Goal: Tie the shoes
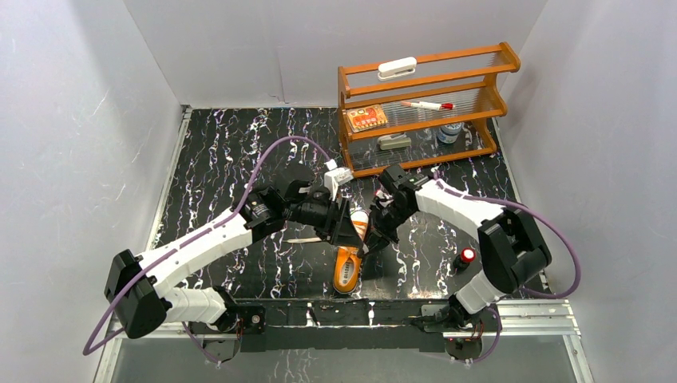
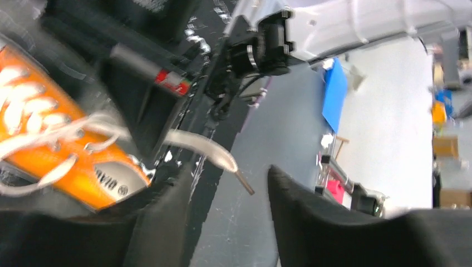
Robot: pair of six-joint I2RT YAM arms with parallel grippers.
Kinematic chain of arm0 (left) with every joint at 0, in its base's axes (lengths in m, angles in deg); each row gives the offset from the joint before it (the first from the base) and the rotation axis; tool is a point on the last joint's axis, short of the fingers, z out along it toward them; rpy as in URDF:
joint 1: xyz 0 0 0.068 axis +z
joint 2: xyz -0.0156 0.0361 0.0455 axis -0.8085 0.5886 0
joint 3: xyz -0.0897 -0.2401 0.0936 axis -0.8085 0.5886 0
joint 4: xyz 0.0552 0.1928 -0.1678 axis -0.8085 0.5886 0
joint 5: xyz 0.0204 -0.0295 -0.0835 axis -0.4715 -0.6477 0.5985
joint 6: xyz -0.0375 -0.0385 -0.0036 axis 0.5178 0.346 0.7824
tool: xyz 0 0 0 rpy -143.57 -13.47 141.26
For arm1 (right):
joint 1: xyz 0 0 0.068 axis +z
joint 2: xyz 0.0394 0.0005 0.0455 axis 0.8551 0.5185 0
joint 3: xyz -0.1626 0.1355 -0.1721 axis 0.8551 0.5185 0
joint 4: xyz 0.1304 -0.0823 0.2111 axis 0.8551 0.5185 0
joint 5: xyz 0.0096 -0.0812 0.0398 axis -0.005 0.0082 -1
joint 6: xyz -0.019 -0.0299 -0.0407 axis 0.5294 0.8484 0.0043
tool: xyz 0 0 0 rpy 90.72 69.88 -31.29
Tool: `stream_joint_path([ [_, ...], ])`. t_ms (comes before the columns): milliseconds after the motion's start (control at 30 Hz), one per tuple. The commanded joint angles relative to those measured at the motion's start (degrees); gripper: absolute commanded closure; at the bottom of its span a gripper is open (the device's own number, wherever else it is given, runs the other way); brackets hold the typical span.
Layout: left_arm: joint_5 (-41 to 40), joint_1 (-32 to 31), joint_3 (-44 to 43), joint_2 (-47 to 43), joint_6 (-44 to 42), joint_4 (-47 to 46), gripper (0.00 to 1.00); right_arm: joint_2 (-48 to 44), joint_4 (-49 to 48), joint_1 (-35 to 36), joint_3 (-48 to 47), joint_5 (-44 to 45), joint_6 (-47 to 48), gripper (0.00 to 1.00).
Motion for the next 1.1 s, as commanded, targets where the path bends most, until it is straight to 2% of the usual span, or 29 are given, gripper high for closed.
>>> stream_joint_path([
  [0, -22.7, 5.4, -2.3, -4.5, -7.0, 18.4, 0.28, 2.9, 10.3, 0.2, -12.6, 23.2, 24.3, 1.00],
  [67, -32.2, 7.0, -1.5, -4.4, -7.2, 21.4, 0.18, 0.3, 5.6, 0.2, -9.9, 23.7, 28.6, 1.00],
  [133, -40.4, 8.6, 0.5, -3.1, -9.3, 21.4, 0.14, -3.3, -1.1, 0.3, -6.8, 20.8, 33.2, 1.00],
  [167, -43.7, 8.9, 1.3, -1.5, -10.9, 21.2, 0.13, -5.0, -4.2, 0.3, -5.5, 19.9, 34.4, 1.00],
  [233, -44.9, 9.1, 2.9, 2.4, -16.8, 19.6, 0.16, -8.8, -8.7, 0.3, -3.2, 19.4, 36.3, 1.00],
  [300, -41.3, 9.1, 4.9, 4.7, -24.4, 16.0, 0.26, -11.6, -11.9, 0.3, -0.9, 20.7, 37.6, 1.00],
  [367, -32.6, 9.1, 8.5, 2.8, -32.2, 9.2, 0.32, -12.7, -12.8, 0.3, 0.1, 20.7, 38.9, 1.00],
  [500, -23.3, 9.0, 20.1, -3.9, -45.2, -7.3, 0.32, -12.5, -13.3, 0.3, 0.6, 18.1, 41.1, 1.00],
  [567, -18.5, 9.0, 23.7, -4.5, -48.4, -15.0, 0.32, -12.7, -13.0, 0.3, 0.4, 18.3, 41.3, 1.00],
  [700, -11.1, 8.9, 22.4, 3.8, -49.4, -16.7, 0.34, -13.0, -12.9, 0.3, 0.4, 17.9, 40.8, 1.00],
  [867, -16.4, 7.4, 25.3, 8.6, -46.8, -28.9, 0.35, -13.6, -12.7, 0.3, 0.7, 17.3, 40.0, 1.00],
  [1067, -16.6, 6.2, 25.7, 14.5, -45.4, -35.5, 0.36, -14.7, -12.5, 0.3, 1.0, 18.1, 39.1, 1.00],
])
